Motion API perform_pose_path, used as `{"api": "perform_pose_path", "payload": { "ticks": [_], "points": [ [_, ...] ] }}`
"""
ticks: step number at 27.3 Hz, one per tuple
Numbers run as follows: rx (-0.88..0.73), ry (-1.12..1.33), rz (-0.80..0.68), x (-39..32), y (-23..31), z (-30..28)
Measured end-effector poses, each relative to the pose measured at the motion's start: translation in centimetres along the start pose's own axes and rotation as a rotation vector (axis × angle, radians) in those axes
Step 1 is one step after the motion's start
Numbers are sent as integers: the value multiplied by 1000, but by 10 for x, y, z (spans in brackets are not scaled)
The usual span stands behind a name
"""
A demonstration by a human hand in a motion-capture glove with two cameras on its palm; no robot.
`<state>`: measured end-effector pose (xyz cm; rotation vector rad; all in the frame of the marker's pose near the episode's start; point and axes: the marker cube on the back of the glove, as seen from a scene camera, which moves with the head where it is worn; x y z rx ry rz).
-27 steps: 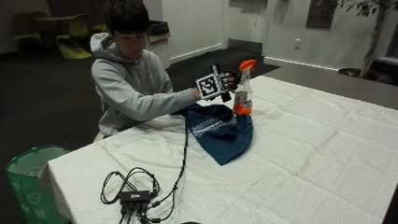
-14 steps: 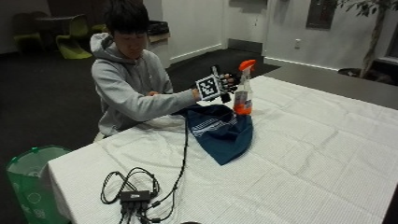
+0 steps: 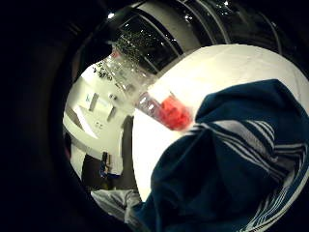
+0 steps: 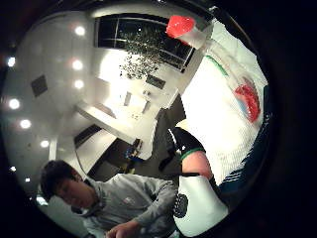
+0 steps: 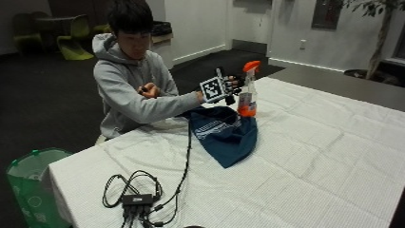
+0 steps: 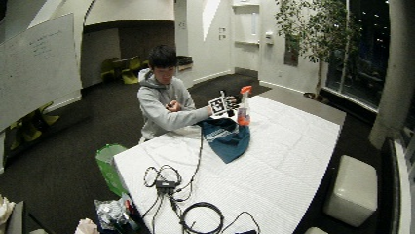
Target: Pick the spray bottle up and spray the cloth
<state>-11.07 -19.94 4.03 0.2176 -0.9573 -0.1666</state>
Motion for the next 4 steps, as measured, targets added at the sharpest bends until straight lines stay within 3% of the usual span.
{"api": "perform_pose_path", "payload": {
  "ticks": [4],
  "points": [
    [-8, 9, 1, 2, 3, 8]
  ]
}}
